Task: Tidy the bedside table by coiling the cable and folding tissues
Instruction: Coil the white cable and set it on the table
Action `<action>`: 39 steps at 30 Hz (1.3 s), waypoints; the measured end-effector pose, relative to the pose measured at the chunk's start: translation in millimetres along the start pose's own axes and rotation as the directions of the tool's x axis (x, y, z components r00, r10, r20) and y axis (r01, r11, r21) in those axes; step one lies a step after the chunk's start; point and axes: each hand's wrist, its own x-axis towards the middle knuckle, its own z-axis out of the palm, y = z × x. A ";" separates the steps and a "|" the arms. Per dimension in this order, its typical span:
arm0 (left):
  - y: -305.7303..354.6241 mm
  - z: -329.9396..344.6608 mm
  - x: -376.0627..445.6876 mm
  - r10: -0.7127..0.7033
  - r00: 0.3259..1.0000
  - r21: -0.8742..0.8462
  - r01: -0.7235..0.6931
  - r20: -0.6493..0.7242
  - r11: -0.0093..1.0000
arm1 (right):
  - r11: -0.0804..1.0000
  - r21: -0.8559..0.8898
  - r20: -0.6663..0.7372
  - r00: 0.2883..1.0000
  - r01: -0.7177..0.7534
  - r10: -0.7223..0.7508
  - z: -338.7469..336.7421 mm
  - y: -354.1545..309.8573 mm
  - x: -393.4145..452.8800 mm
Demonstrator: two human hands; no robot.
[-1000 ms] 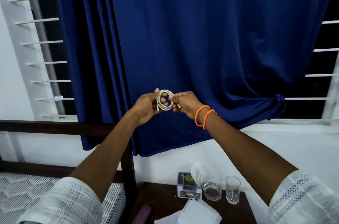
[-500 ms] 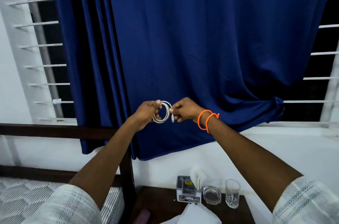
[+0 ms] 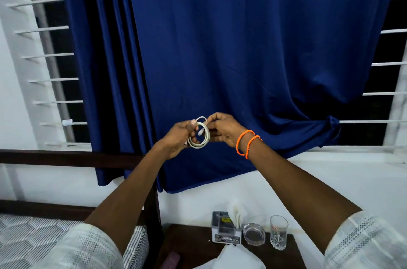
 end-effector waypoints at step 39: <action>-9.7 -0.2 0.4 0.089 0.958 -0.222 -0.153 -0.274 0.963 | 0.937 -0.323 -0.266 0.938 0.132 -0.224 32.6 30.2 3.8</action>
